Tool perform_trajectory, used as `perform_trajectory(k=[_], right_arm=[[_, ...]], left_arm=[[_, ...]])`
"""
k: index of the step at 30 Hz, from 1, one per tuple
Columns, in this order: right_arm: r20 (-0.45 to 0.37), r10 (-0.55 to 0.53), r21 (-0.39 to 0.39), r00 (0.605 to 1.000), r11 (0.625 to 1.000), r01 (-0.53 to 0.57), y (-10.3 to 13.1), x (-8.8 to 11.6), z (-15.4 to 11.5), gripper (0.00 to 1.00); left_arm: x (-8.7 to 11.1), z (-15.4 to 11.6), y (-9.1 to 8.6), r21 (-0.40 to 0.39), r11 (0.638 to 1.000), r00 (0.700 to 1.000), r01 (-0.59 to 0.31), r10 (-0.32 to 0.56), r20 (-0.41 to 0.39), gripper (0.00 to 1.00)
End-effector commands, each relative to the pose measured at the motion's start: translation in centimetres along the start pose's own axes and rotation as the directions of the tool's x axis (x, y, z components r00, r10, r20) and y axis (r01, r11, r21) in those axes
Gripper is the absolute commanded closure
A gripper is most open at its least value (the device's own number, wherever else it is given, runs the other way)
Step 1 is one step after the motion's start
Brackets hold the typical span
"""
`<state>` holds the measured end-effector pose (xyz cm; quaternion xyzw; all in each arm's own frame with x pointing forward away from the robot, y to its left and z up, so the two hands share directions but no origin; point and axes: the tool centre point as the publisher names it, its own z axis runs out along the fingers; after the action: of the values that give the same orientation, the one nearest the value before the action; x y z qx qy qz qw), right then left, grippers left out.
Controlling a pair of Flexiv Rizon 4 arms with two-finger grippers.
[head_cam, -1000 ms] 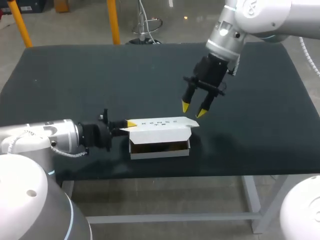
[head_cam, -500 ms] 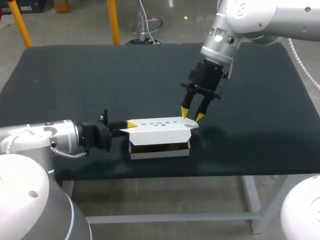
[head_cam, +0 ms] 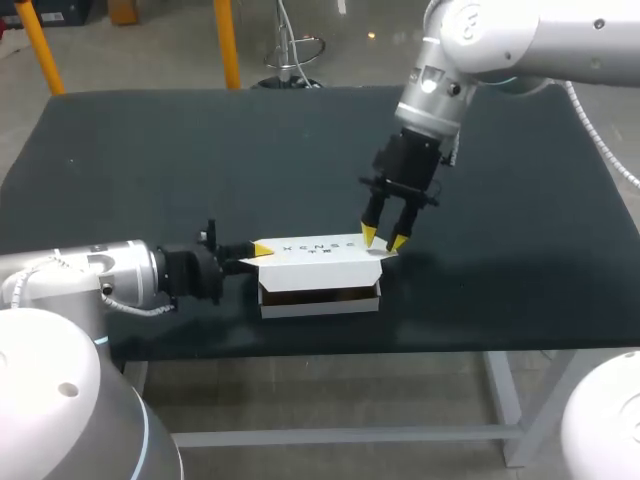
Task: Assemble the packaging by folding the flat box into shape, placing the metal phone stand inside, and closing the box properly
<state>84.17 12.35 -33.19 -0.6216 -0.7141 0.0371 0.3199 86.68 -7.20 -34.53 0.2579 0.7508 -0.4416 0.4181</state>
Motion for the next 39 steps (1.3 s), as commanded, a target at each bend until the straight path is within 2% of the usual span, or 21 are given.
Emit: perform_trajectory(k=[1,11,13,15,17,24,30,39], right_arm=[[-0.003,-0.003,0.008,1.0,1.0,0.003,0.2,-0.1,0.1,0.54],[0.009,0.0,0.01,1.0,1.0,0.0,0.3,-0.1,0.4,0.54],[0.01,0.002,0.01,1.0,1.0,-0.002,0.3,-0.1,0.5,0.54],[0.011,0.005,0.01,1.0,1.0,-0.005,0.3,-0.2,0.6,0.54],[0.011,0.007,0.01,1.0,1.0,-0.007,0.3,-0.2,0.6,0.54],[0.009,0.011,0.009,1.0,1.0,-0.011,0.3,-0.3,0.6,0.53],[0.008,0.014,0.011,1.0,1.0,-0.014,0.4,-0.4,0.7,0.53],[0.004,0.015,0.007,1.0,1.0,-0.015,0.4,-0.4,0.7,0.53]], left_arm=[[0.3,0.3,0.2,0.003,1.0,1.0,0.0,0.0,0.002,1.0],[0.2,0.2,0.1,0.001,1.0,1.0,-0.005,0.005,0.009,1.0],[0.2,0.1,0.1,0.0,1.0,1.0,-0.008,0.008,0.01,0.93],[0.1,0.1,0.0,0.001,1.0,1.0,-0.012,0.012,0.011,0.95],[0.1,0.0,-0.1,0.0,1.0,1.0,-0.017,0.017,0.013,0.93],[0.0,-0.2,-0.3,-0.006,0.999,0.999,-0.046,0.046,0.014,0.73],[0.1,-0.5,-0.2,-0.016,0.998,0.998,-0.055,0.056,0.015,0.68],[0.2,-2.0,-0.3,-0.048,0.995,0.996,-0.083,0.084,0.015,0.66]])
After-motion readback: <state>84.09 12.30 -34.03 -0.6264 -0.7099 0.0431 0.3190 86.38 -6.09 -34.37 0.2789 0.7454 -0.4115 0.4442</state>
